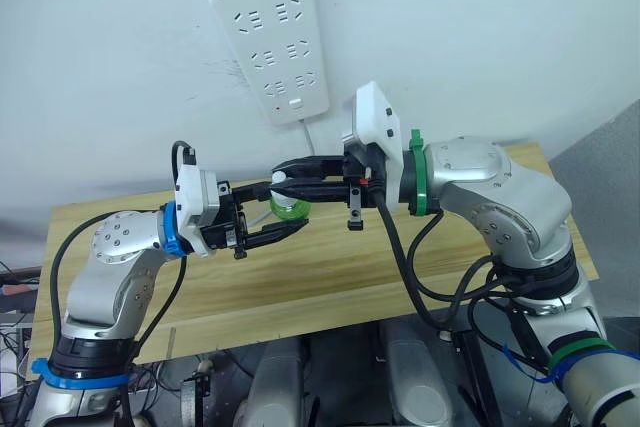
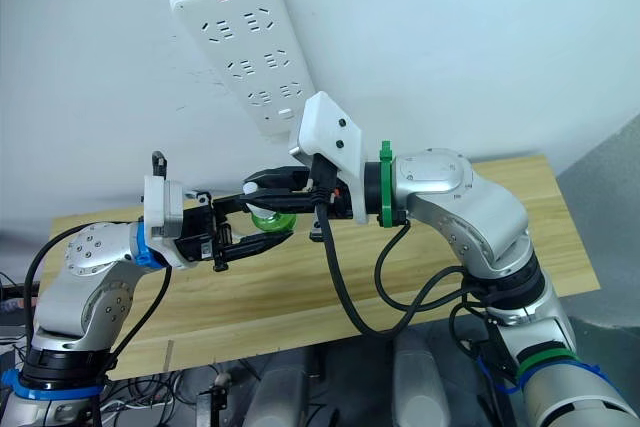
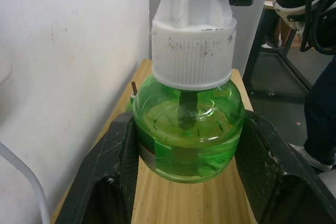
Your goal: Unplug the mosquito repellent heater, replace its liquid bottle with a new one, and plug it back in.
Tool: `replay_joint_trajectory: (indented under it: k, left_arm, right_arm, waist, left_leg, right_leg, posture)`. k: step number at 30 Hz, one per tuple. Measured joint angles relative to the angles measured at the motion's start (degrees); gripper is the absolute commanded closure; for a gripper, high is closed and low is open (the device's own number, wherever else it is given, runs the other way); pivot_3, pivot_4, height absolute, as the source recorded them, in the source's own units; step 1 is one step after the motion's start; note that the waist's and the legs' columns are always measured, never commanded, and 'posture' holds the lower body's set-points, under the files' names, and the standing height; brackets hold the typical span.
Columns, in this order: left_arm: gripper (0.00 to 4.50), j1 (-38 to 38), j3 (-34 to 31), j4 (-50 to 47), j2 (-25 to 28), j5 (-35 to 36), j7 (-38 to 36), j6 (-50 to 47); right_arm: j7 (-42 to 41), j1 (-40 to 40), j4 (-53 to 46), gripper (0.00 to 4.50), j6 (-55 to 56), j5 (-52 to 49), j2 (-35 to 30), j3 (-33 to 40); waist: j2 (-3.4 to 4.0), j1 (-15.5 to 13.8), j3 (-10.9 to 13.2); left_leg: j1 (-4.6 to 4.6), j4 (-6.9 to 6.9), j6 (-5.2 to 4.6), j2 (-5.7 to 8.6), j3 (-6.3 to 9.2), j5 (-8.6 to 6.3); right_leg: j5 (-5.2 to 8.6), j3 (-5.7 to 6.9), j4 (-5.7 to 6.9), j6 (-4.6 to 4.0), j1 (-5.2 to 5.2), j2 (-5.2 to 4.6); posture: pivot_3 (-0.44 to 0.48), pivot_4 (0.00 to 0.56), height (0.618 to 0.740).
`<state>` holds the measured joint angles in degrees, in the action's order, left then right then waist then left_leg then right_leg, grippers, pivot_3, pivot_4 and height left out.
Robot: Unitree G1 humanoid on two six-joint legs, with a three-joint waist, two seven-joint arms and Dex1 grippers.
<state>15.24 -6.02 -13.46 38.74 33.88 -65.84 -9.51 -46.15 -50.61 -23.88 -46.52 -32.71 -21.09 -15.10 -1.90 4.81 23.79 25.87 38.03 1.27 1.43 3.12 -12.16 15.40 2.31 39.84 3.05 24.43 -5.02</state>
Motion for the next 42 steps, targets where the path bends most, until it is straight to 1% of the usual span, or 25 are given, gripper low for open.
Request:
replay_joint_trajectory:
  k: [3,12,15,22,26,30,34,39,42]
  left_arm:
    - [2.28,-1.3,0.2,0.9,0.4,-0.3,-0.1,-0.8]
    - [2.28,-1.4,0.2,1.0,0.9,-0.3,-1.1,-1.3]
    - [2.28,-1.5,0.2,1.7,0.9,-1.1,-1.2,-0.6]
    - [2.28,-1.7,0.2,5.0,0.8,-3.2,-2.3,3.2]
    - [2.28,-1.7,0.2,6.2,0.4,-3.9,-2.6,5.2]
    - [2.28,-1.6,0.2,6.9,0.2,-4.5,-2.6,6.3]
    - [2.28,-1.0,0.1,6.9,-0.2,-4.6,-2.3,6.3]
    - [2.28,-1.0,0.0,6.7,-0.2,-4.5,-2.2,6.2]
    - [2.28,-1.0,0.0,6.0,-0.2,-4.4,-2.1,6.0]
  right_arm:
    - [0.0,0.0,0.0,4.19,1.1,0.0,0.2,0.3]
    - [-0.1,0.0,0.0,4.19,1.5,-0.1,0.1,0.9]
    - [-1.0,-0.1,0.0,4.19,1.5,-0.8,-0.3,1.5]
    - [-3.8,-1.4,0.0,4.19,0.8,-4.6,-2.3,4.1]
    - [-4.0,-2.4,0.0,4.19,-0.2,-6.5,-3.4,5.4]
    - [-3.8,-2.2,1.8,4.19,0.1,-5.2,-5.9,5.6]
    - [-2.8,0.7,5.4,4.19,3.8,-0.3,-7.5,5.6]
    - [-1.0,7.2,8.1,4.19,8.1,4.8,-7.9,5.5]
    - [0.4,10.9,11.2,4.19,12.8,9.2,-8.2,5.5]
  waist:
    - [0.00,0.0,0.0]
    - [0.00,0.0,0.0]
    - [0.01,0.0,0.0]
    - [0.00,0.1,-0.1]
    - [-0.01,0.1,-0.2]
    - [-0.03,0.1,-0.6]
    - [-0.04,0.1,-1.1]
    - [-0.05,0.2,-1.2]
    - [-0.05,0.1,-1.2]
  left_leg:
    - [0.00,-0.01,0.00,0.00,0.01,0.00]
    - [0.00,0.00,0.00,0.00,0.00,0.00]
    - [0.00,0.00,0.00,0.00,-0.01,0.00]
    - [0.00,0.00,0.00,0.00,-0.02,0.00]
    - [0.00,0.00,0.00,0.00,-0.03,0.00]
    - [0.01,0.00,0.00,0.01,-0.05,0.00]
    - [0.00,-0.01,-0.01,0.02,-0.07,-0.01]
    - [0.00,0.00,-0.01,0.02,-0.08,-0.01]
    - [0.01,0.00,-0.01,0.02,-0.07,0.00]
  right_leg:
    - [0.00,0.01,0.00,0.00,0.01,0.00]
    - [0.00,0.00,0.01,0.00,0.01,0.00]
    - [0.00,0.00,0.00,0.00,0.01,0.00]
    - [0.00,0.00,0.00,0.00,0.01,0.00]
    - [0.00,0.00,0.00,0.00,0.01,0.00]
    - [0.00,0.00,-0.01,0.00,0.01,0.00]
    - [0.00,0.00,-0.01,0.00,0.00,0.00]
    - [0.00,-0.02,0.00,0.00,0.00,0.00]
    - [0.00,-0.01,0.00,0.00,0.00,0.00]
  posture:
    - [-0.170,0.337,0.734]
    - [-0.177,0.331,0.734]
    - [-0.184,0.320,0.734]
    - [-0.199,0.308,0.734]
    - [-0.204,0.304,0.734]
    - [-0.201,0.302,0.734]
    - [-0.199,0.304,0.734]
    - [-0.197,0.308,0.734]
    - [-0.195,0.314,0.734]
